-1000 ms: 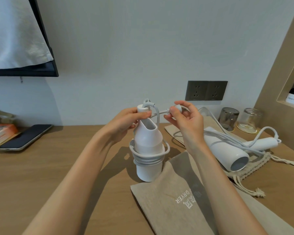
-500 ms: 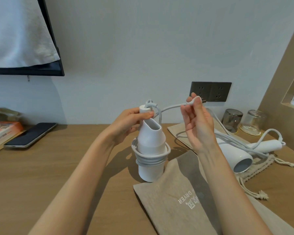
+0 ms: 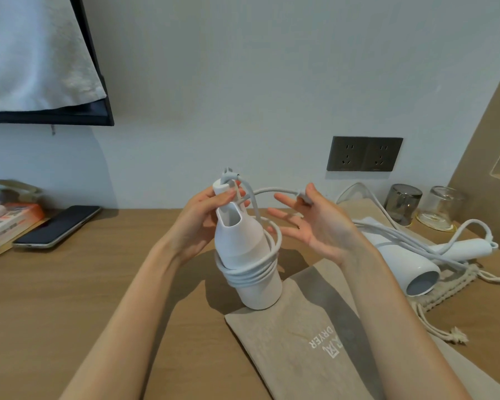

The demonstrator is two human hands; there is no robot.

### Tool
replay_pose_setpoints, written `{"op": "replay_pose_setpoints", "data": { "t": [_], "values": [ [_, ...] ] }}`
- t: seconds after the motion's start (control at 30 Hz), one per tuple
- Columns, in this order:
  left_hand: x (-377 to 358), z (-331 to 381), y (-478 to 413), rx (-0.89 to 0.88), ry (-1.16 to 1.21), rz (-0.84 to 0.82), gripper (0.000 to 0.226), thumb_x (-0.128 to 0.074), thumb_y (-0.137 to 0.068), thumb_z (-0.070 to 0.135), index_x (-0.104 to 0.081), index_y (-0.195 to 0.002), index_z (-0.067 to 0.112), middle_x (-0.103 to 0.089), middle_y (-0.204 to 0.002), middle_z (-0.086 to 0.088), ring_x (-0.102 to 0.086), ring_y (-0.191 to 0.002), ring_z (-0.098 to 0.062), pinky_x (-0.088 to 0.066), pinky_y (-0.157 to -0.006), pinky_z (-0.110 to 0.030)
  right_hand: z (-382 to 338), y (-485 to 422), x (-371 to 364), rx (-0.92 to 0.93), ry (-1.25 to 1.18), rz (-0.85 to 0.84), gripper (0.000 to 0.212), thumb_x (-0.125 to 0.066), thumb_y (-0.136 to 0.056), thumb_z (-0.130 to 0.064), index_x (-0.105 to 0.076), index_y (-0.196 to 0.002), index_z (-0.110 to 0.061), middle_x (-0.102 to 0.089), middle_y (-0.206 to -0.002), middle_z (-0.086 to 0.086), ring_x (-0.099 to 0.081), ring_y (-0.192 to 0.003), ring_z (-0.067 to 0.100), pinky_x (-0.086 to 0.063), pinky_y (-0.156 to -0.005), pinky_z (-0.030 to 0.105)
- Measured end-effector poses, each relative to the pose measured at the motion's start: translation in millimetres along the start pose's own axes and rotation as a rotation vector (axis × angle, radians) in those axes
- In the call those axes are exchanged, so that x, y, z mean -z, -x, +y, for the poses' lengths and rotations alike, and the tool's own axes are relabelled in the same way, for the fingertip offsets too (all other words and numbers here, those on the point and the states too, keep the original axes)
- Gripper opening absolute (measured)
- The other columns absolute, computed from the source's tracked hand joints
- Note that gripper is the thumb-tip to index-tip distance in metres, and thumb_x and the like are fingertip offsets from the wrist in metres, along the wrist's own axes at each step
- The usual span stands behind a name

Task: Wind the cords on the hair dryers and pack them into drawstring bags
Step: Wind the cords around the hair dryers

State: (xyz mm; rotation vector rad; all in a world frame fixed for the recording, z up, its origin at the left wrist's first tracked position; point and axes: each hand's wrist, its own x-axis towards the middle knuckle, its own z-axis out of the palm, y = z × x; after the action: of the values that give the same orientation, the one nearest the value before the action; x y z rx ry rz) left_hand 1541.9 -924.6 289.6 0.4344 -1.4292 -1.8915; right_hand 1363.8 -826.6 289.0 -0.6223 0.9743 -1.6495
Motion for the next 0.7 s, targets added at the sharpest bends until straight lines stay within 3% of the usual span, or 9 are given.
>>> {"op": "replay_pose_setpoints", "data": {
  "t": [0.13, 0.27, 0.4, 0.53, 0.7],
  "values": [
    [-2, -2, -1, -0.029, -0.016, 0.011, 0.026, -0.057, -0.079, 0.021, -0.062, -0.103, 0.011, -0.072, -0.081, 0.003, -0.069, -0.078, -0.007, -0.053, -0.062, -0.019, -1, 1, -3, 0.076, -0.04, -0.027, 0.028, -0.035, -0.102, -0.034, -0.049, -0.097, -0.01, -0.058, -0.127, 0.019, -0.065, -0.105, 0.036, -0.056, -0.086, 0.045],
    [-3, -5, -4, -0.049, -0.062, 0.049, 0.028, -0.061, -0.075, 0.025, -0.064, -0.1, 0.013, -0.07, -0.086, -0.001, -0.067, -0.081, -0.012, -0.054, -0.072, -0.025, -1, 4, -9, 0.151, -0.072, -0.045, 0.028, -0.029, -0.104, -0.032, -0.045, -0.105, -0.009, -0.067, -0.114, 0.02, -0.068, -0.101, 0.034, -0.059, -0.077, 0.04],
    [-7, -6, -5, -0.066, -0.168, 0.047, 0.019, -0.062, -0.076, 0.028, -0.066, -0.09, 0.014, -0.065, -0.075, 0.002, -0.059, -0.07, -0.01, -0.047, -0.07, -0.023, -4, 6, -10, 0.343, -0.098, 0.001, 0.025, -0.029, -0.104, -0.03, -0.044, -0.1, -0.01, -0.071, -0.107, 0.017, -0.069, -0.098, 0.03, -0.06, -0.071, 0.036],
    [-9, -5, -6, -0.095, -0.18, 0.066, 0.013, -0.055, -0.09, 0.014, -0.064, -0.099, 0.011, -0.063, -0.067, 0.009, -0.058, -0.057, -0.002, -0.045, -0.054, -0.013, -7, 9, -6, 0.427, -0.191, 0.066, 0.027, -0.032, -0.103, -0.03, -0.045, -0.111, -0.008, -0.073, -0.1, 0.015, -0.071, -0.092, 0.031, -0.06, -0.065, 0.031],
    [-7, -6, -8, -0.109, -0.181, 0.056, 0.019, -0.057, -0.09, 0.012, -0.063, -0.107, 0.007, -0.064, -0.074, 0.006, -0.06, -0.061, -0.003, -0.046, -0.056, -0.013, -7, 10, -8, 0.469, -0.262, 0.092, 0.028, -0.032, -0.103, -0.03, -0.045, -0.115, -0.008, -0.073, -0.098, 0.013, -0.071, -0.091, 0.031, -0.06, -0.066, 0.031]
  ]
}}
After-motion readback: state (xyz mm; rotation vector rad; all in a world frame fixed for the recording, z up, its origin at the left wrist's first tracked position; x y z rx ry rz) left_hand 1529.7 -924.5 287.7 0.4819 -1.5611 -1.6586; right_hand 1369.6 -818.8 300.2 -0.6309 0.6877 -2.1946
